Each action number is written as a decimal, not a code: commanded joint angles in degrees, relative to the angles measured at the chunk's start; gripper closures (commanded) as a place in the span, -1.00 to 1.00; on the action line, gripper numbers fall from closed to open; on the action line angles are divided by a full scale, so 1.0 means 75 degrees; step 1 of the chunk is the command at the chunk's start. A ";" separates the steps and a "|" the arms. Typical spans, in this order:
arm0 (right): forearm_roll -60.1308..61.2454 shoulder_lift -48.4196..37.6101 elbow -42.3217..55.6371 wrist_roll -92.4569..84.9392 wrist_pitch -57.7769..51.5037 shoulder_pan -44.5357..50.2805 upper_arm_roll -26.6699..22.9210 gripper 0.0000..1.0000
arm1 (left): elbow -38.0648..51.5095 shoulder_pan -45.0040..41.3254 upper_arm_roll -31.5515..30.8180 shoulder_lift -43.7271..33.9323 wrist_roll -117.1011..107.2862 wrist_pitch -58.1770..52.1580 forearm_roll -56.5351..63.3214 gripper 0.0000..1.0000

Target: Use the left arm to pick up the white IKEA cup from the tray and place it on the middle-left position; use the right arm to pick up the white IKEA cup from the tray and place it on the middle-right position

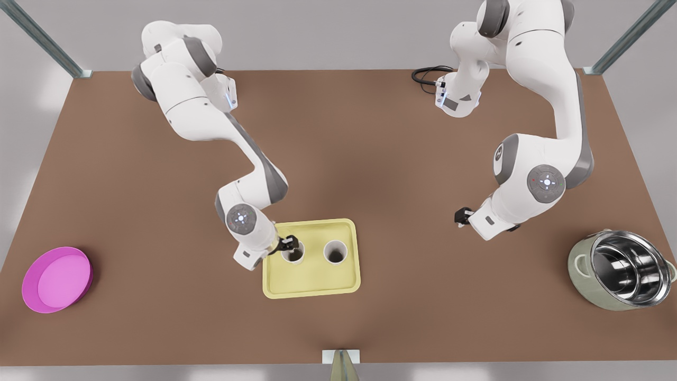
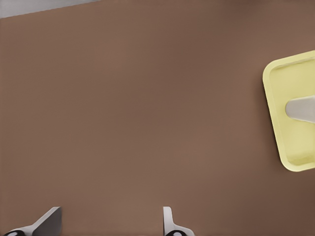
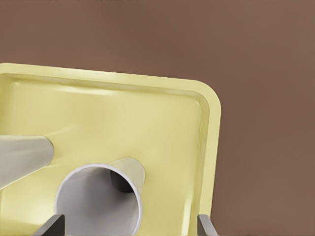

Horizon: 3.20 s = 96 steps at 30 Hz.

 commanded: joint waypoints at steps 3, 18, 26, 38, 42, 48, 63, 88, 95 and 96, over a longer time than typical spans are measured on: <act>-0.0003 0.0301 -0.0019 0.1505 0.0756 0.0002 0.0003 -1.00 | -0.0008 -0.0001 0.0001 -0.0007 -0.0179 0.0058 -0.0004 -1.00; -0.0038 0.0665 -0.0089 0.1517 0.0745 0.0013 0.0014 0.43 | -0.0008 -0.0025 0.0001 0.0028 -0.0191 0.0070 -0.0004 -1.00; -0.0003 0.0126 -0.0078 0.1143 0.0207 -0.0186 0.0002 1.00 | -0.0008 -0.0025 0.0001 0.0039 -0.0226 0.0070 -0.0004 -1.00; -0.0683 -0.0648 0.0005 -0.8362 -0.1647 -0.2682 -0.0783 1.00 | 0.0016 -0.0481 0.0001 0.0051 -0.1326 0.0269 0.0020 -1.00; -0.0683 -0.0179 0.0004 -0.8175 -0.0123 -0.2670 -0.1029 1.00 | 0.0051 -0.1536 0.0001 0.0332 -0.3237 0.0456 0.0032 -1.00; -0.0601 0.0149 0.0016 -0.7120 0.0897 -0.2682 -0.1064 1.00 | 0.1844 -0.2497 -0.0010 0.2430 -0.5816 0.1921 -0.0086 -1.00; 0.1192 0.0571 -0.0054 -0.6147 0.1307 -0.3045 -0.1040 -1.00 | 0.2605 -0.3013 -0.0093 0.4164 -0.6402 0.4019 0.0008 -1.00; 0.0255 -0.4831 -0.1261 -0.3991 -0.4365 -0.1721 -0.2072 -1.00 | 0.2629 -0.3037 -0.0256 0.4657 -0.6789 0.4429 -0.0097 0.56; 0.0220 -0.4761 -0.1214 -0.4026 -0.4505 -0.1779 -0.2048 -1.00 | 0.2348 -0.2533 -0.0139 0.3462 -0.6239 0.2660 -0.0086 0.59; 0.0231 -0.4749 -0.1214 -0.4026 -0.4552 -0.1850 -0.2060 -1.00 | 0.2102 -0.2205 -0.0139 0.3227 -0.5782 0.2519 -0.0097 0.59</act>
